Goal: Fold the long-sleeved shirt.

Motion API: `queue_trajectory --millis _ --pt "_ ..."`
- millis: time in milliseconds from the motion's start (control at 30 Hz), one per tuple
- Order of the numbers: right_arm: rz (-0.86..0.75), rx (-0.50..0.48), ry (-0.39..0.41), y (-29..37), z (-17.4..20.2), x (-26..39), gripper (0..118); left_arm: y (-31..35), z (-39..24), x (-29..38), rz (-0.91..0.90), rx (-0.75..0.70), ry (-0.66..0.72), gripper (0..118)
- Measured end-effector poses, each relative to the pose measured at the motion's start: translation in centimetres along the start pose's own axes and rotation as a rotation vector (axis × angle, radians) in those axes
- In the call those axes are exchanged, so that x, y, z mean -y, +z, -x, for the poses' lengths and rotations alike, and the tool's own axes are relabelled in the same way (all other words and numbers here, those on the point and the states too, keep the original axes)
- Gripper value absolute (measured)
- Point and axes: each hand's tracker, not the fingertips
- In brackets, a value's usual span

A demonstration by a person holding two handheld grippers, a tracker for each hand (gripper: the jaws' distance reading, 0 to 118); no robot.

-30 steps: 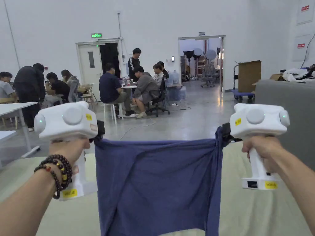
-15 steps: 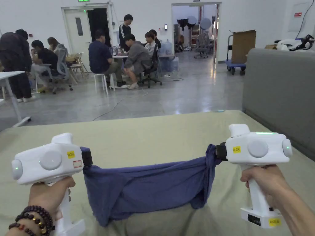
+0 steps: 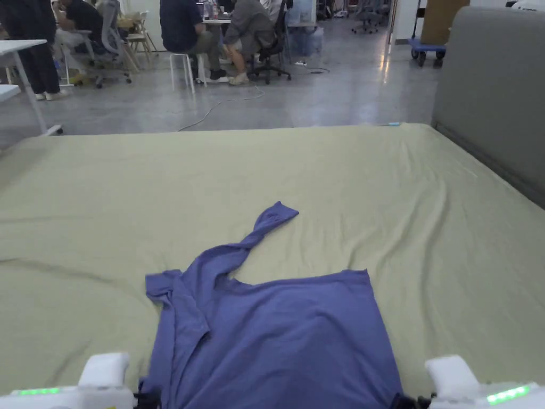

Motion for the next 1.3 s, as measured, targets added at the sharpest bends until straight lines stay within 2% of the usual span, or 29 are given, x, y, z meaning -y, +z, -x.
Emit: queue_trajectory --millis 200,233,267,300,333,367,400,500,533,567,600,633,667,733,800,900,933,967,1000,1033,1067,1100,1200,1267,1300 --pt "0.006 0.024 0.005 -0.9 0.1 0.6 7 -0.8 -0.1 1.0 0.0 -0.003 0.005 7" --pt "0.003 0.027 0.003 -0.6 0.0 0.4 7 -0.7 -0.3 0.8 -0.01 0.009 0.009 9" --pt "-0.004 0.023 -0.008 -0.2 -0.1 0.2 11 -0.5 -0.3 0.5 -0.011 0.023 0.01 15" --pt "-0.013 0.017 -0.023 0.4 -0.3 0.1 38 -0.2 -0.3 0.2 -0.018 0.034 0.021 43" --pt "-0.017 0.0 -0.046 1.3 -0.7 0.1 68 0.2 -0.3 0.0 -0.022 0.037 0.022 82" --pt "-0.023 0.01 -0.055 2.0 -0.9 0.0 92 0.9 -0.5 0.1 -0.029 0.044 0.021 112" --pt "-0.05 0.022 -0.067 3.1 -1.2 -0.1 103 1.8 -0.6 -0.2 -0.059 0.042 0.021 118" --pt "-0.14 0.057 -0.079 5.7 -1.8 -0.9 102 3.4 -1.1 -1.3 -0.119 0.037 -0.007 117" --pt "-0.143 0.065 -0.085 6.0 -1.9 -1.4 101 3.6 -1.2 -1.8 -0.132 0.008 -0.012 113" --pt "-0.155 0.067 -0.092 6.2 -2.0 -1.7 93 3.8 -1.3 -2.0 -0.152 -0.011 -0.018 96" --pt "-0.176 0.062 -0.094 6.3 -2.0 -1.9 65 3.9 -1.5 -2.2 -0.197 -0.011 -0.042 43" --pt "-0.185 0.058 -0.098 6.3 -2.0 -2.0 30 3.7 -1.8 -2.2 -0.202 -0.021 -0.057 0" --pt "-0.183 0.052 -0.108 6.0 -1.9 -2.2 0 3.3 -1.9 -2.3 -0.201 -0.035 -0.058 0" --pt "-0.181 0.023 -0.134 5.7 -1.8 -2.0 0 3.3 -1.9 -2.3 -0.203 -0.001 -0.062 0" --pt "-0.158 -0.01 -0.104 5.4 -1.7 -1.9 0 3.0 -2.2 -2.1 -0.191 0.009 -0.055 0" --pt "-0.153 -0.004 -0.106 4.7 -1.5 -1.7 0 2.3 -2.5 -1.6 -0.169 -0.002 -0.076 2" --pt "-0.146 -0.008 -0.108 4.5 -1.7 -1.8 0 2.1 -2.3 -1.4 -0.161 0.004 -0.075 29" --pt "-0.143 -0.006 -0.112 4.5 -1.8 -1.8 0 2.1 -2.1 -1.1 -0.145 0.022 -0.085 72" --pt "-0.142 -0.002 -0.115 4.1 -1.6 -1.8 0 1.9 -1.8 -0.6 -0.142 0.042 -0.085 109" --pt "-0.14 -0.001 -0.118 4.0 -1.8 -1.9 0 1.3 -1.9 -0.1 -0.11 0.027 -0.089 109" --pt "-0.138 -0.004 -0.123 3.9 -1.9 -1.9 0 0.8 -1.7 0.4 -0.049 -0.022 -0.096 116" --pt "-0.135 -0.008 -0.128 3.8 -2.1 -1.9 0 0.9 -1.5 0.6 -0.066 -0.032 -0.111 118" --pt "-0.123 -0.018 -0.124 3.1 -1.7 -2.1 0 -1.7 -0.5 2.6 0.084 -0.137 -0.143 113" --pt "-0.114 -0.019 -0.114 2.4 -1.4 -2.4 0 -2.6 -0.1 3.5 0.144 -0.124 -0.158 103" --pt "-0.11 -0.02 -0.11 2.1 -1.4 -2.6 0 -2.8 0.0 3.7 0.169 -0.133 -0.15 89"
